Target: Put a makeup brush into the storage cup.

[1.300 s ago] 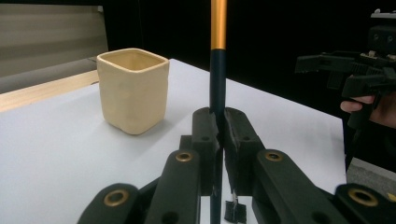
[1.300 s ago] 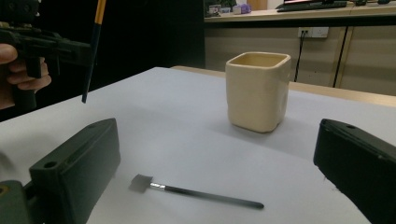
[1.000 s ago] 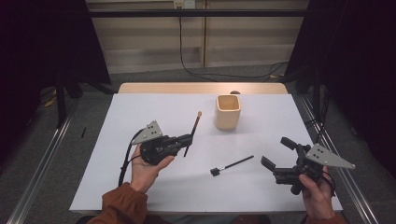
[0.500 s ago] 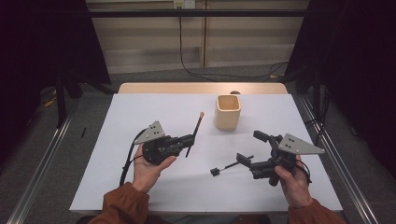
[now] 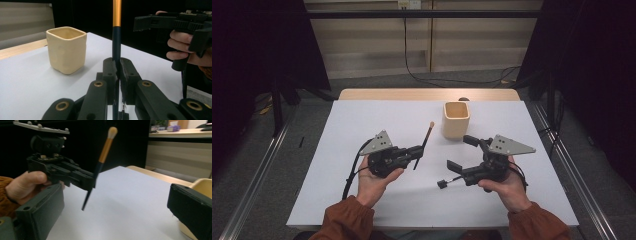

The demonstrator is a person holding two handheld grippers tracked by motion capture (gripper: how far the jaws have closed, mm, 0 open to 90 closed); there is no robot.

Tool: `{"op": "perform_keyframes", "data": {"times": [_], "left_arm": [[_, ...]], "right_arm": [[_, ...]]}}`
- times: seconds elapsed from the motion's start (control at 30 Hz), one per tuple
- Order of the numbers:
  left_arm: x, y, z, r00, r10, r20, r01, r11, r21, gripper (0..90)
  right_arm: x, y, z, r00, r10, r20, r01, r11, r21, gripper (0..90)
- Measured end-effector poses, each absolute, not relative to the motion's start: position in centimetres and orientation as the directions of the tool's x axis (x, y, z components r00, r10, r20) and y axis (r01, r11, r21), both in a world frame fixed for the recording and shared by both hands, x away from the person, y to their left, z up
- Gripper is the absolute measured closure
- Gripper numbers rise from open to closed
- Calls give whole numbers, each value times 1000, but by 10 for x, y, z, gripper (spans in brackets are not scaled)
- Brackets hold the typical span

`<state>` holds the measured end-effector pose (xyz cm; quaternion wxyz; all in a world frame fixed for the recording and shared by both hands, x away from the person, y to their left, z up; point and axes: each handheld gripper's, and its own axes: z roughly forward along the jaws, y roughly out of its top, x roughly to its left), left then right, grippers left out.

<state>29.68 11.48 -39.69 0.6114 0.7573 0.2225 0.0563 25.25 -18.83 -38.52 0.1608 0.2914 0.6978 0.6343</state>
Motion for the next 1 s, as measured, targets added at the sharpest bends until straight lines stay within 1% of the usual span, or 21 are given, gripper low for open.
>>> {"op": "perform_keyframes", "data": {"times": [0.1, 0.27, 0.5, 0.7, 0.77, 0.9, 1.0], "left_arm": [[296, 114, -397, 895, 404, -191, 271, -152, 950, 838], [295, 112, -398, 897, 397, -197, 276, -153, 949, 838], [293, 108, -400, 900, 390, -194, 272, -155, 950, 838], [293, 107, -401, 897, 398, -195, 274, -152, 950, 838], [292, 107, -402, 896, 401, -193, 272, -151, 950, 838], [292, 106, -403, 896, 401, -191, 272, -154, 950, 838], [292, 105, -403, 896, 400, -192, 273, -155, 950, 838]], "right_arm": [[255, -179, -382, -794, 590, 145, 206, 39, 978, 3], [263, -166, -377, -805, 584, 108, 196, 90, 977, 45], [275, -156, -372, -807, 575, 136, 218, 75, 973, 94], [281, -149, -367, -815, 564, 133, 208, 71, 975, 126], [284, -146, -367, -819, 558, 133, 206, 70, 976, 149], [291, -145, -371, -819, 550, 163, 239, 71, 968, 201], [295, -145, -373, -816, 551, 176, 260, 77, 963, 263]]}}
